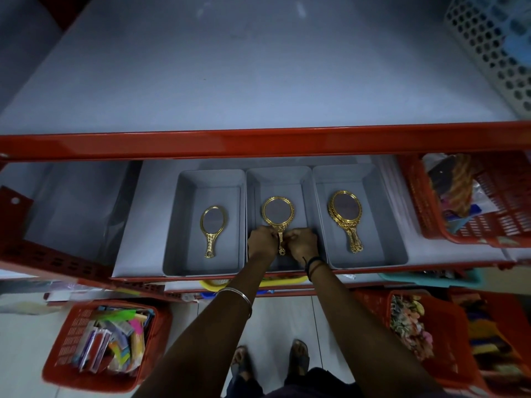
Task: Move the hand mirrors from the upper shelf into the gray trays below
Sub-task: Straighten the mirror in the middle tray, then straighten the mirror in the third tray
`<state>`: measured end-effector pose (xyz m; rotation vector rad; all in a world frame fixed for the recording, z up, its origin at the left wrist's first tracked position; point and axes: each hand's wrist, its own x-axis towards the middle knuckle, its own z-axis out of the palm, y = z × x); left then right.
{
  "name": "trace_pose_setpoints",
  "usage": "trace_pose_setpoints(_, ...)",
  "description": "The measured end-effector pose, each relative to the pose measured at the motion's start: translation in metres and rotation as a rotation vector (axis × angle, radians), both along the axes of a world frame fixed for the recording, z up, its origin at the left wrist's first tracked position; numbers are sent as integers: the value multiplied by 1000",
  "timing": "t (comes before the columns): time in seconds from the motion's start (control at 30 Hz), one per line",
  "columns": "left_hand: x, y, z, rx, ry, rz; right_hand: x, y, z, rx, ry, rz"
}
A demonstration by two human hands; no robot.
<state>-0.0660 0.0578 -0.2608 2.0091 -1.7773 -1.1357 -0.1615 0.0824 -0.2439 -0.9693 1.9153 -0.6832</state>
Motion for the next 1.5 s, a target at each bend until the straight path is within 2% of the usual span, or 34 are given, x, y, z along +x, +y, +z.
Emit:
trace_pose_setpoints(0.4,2,2,4,-12,-41,-18,3,1,4,-9,-14,10)
trace_pose_setpoints(0.57,2,3,8,-32,-87,-55,-2,1,8,50,57,64)
trace_pose_setpoints(0.67,1,4,15,-50,-121,-52,-11,-1,15,0,130,114)
trace_pose_setpoints(0.73,-3,4,23,-95,-115,-30,-19,-1,25,-84,98,91)
trace_pose_setpoints(0.87,-25,4,45,-213,0,-25,-45,-2,42,-259,-64,-39)
trace_pose_setpoints(0.97,-55,8,63,-305,153,-84,-74,1,48,-300,-77,-106)
trace_pose_setpoints(1.03,-75,11,69,-324,210,-115,-97,5,45,-290,-12,-133)
trace_pose_setpoints(1.13,-109,17,61,-208,282,-134,-133,14,33,-205,198,-152)
trace_pose_setpoints(1.23,-132,21,49,-77,234,-132,-152,22,25,-64,320,-126)
trace_pose_setpoints(1.37,-157,22,39,53,146,-78,-164,25,18,90,326,-48)
trace_pose_setpoints(1.5,-170,17,29,142,113,40,-168,22,13,111,294,16)
